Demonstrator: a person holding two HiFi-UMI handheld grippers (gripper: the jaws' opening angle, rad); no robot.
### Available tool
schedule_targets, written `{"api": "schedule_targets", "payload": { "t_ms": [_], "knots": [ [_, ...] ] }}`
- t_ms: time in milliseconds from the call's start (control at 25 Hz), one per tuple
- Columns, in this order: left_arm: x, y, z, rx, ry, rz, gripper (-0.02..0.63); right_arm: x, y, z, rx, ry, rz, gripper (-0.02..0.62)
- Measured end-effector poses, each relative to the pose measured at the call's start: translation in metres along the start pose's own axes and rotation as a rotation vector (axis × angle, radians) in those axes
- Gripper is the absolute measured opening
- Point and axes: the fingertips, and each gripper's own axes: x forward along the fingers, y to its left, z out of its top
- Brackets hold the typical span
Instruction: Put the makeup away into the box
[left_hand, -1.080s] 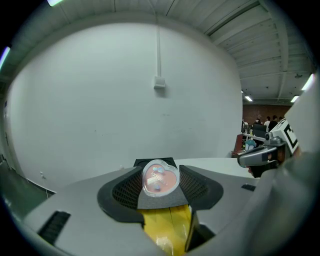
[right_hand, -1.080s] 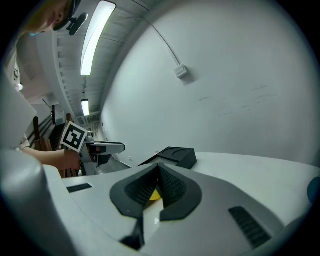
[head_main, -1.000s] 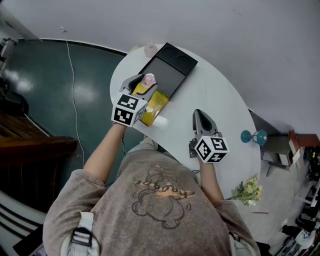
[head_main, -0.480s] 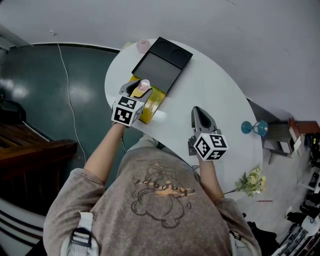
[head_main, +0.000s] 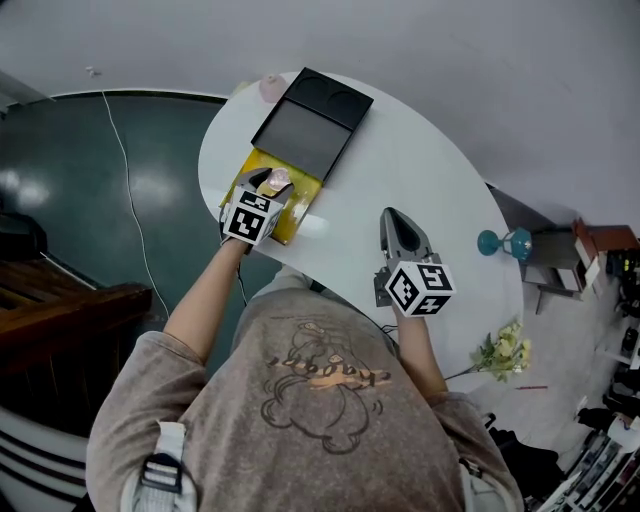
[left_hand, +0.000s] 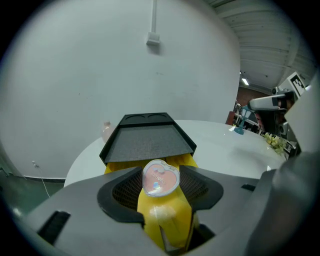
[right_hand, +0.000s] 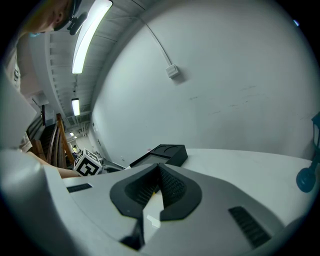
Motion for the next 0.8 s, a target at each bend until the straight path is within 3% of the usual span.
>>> {"api": "schedule_targets", "payload": {
  "t_ms": [360,800],
  "knots": [
    [0.027,-0.001,-0.032,0.059,0.126,-0.018,0.250,-0.008,-0.008,-0.001,0.003,-0.004,-0.026,0.003],
    [0.044,0.000,-0.044,0.096,0.232,-0.037,0.252,-0.014,-0.017,-0.002,0.011,-0.006,-0.050,0.003]
  ]
}}
